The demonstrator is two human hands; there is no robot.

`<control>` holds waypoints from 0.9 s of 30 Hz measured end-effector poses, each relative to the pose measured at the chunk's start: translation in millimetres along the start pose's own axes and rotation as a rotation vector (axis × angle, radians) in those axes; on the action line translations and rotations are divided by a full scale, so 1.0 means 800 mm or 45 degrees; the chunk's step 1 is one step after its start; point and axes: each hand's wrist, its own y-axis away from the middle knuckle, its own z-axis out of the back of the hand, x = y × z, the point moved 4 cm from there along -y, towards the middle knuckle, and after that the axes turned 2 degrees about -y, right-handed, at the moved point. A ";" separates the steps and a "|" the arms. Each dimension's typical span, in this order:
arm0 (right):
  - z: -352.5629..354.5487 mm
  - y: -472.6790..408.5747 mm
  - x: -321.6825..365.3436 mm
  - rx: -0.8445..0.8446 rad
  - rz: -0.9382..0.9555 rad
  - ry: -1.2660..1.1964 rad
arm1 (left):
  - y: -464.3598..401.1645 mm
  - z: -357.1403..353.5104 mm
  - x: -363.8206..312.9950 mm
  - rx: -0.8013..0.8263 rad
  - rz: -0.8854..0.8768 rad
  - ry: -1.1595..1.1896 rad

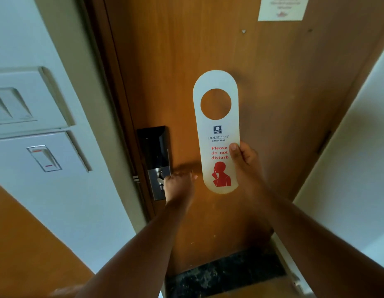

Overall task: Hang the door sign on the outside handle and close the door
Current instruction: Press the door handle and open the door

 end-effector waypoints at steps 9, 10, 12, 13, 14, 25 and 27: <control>0.062 0.133 0.031 -0.098 0.033 0.096 | 0.099 0.051 -0.040 0.182 0.005 0.227; 0.070 0.148 0.031 -0.109 0.032 0.114 | 0.110 0.058 -0.045 0.204 0.003 0.253; 0.080 0.176 0.035 -0.119 0.036 0.118 | 0.134 0.071 -0.055 0.240 -0.040 0.274; 0.085 0.193 0.040 -0.127 0.040 0.123 | 0.149 0.079 -0.060 0.264 -0.088 0.272; 0.088 0.206 0.045 -0.135 0.041 0.127 | 0.162 0.084 -0.063 0.282 -0.131 0.278; 0.090 0.397 0.125 -0.449 0.080 0.036 | 0.345 0.199 -0.009 0.321 -0.986 0.634; 0.077 0.429 0.138 -0.529 0.089 0.027 | 0.361 0.212 0.029 0.172 -1.173 0.690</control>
